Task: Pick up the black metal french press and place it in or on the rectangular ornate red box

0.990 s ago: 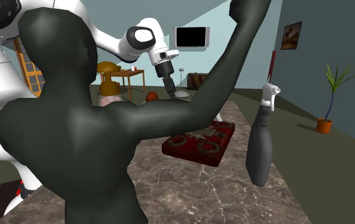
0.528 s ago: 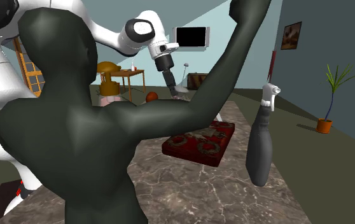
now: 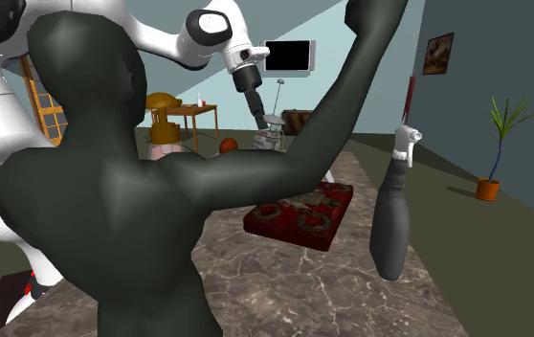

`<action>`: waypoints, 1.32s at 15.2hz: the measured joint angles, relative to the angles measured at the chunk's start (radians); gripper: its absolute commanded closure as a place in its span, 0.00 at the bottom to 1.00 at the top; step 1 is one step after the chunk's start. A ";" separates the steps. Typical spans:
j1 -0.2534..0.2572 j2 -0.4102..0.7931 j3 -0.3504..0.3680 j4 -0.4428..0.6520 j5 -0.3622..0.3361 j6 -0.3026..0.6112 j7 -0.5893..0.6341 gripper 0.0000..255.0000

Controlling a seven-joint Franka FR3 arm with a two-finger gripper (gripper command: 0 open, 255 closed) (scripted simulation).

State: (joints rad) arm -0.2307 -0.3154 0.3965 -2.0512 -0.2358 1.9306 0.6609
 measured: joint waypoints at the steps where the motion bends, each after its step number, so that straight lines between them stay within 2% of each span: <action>1: 0.000 0.000 -0.001 0.013 0.001 -0.013 -0.004 1.00; 10: -0.005 0.006 -0.009 0.129 0.006 -0.117 -0.042 1.00; 20: -0.079 -0.004 -0.176 0.086 0.008 -0.027 -0.265 1.00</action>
State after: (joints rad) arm -0.3100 -0.3190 0.2209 -1.9649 -0.2281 1.9037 0.3957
